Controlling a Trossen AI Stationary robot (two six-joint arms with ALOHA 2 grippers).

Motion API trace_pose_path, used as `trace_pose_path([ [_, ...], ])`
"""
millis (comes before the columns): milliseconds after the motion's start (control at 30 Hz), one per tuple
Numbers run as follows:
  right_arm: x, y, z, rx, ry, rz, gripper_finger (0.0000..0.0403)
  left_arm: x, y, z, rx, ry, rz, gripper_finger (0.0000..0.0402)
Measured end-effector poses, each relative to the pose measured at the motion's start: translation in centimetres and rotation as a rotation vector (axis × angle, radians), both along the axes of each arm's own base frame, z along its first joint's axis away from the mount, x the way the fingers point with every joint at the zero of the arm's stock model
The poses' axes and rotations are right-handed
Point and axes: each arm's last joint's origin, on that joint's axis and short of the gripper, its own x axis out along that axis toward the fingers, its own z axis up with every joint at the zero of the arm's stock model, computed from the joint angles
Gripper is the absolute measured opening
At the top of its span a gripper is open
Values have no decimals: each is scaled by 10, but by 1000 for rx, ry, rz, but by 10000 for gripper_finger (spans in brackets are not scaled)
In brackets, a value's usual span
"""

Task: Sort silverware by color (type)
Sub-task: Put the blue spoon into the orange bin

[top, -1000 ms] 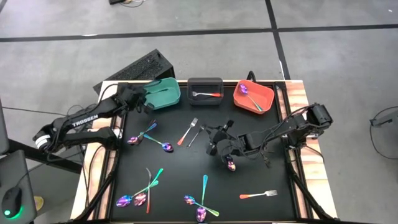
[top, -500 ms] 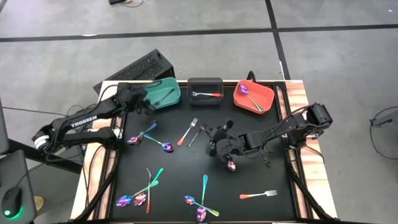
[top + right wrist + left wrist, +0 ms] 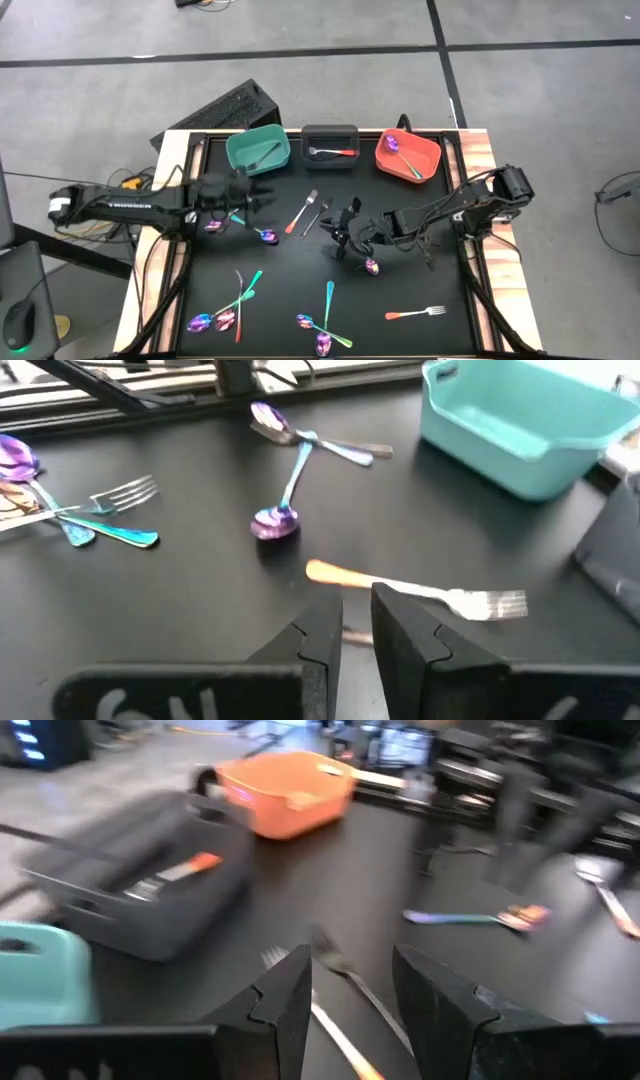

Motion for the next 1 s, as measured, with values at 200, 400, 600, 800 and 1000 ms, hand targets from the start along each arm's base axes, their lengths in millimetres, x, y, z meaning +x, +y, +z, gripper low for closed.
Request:
trace_pose_path([
  [200, -3, 0, -5, 40, 41, -30, 71, -8, -26, -32, -26, 51, 6, 128],
  [400, -2, -10, -4, 53, 18, -122, 71, -14, -32, -42, 0, 52, 157, 128],
  [600, -1, -21, -4, 56, 9, -173, 76, -12, -35, -37, -11, -2, 149, 128],
  [800, -10, -18, 7, -55, 68, -111, 106, -16, -32, -28, 124, -66, 361, 128],
  [1000, -36, -46, 66, -196, 87, -232, 130, -20, -15, 27, 331, -346, 519, 128],
])
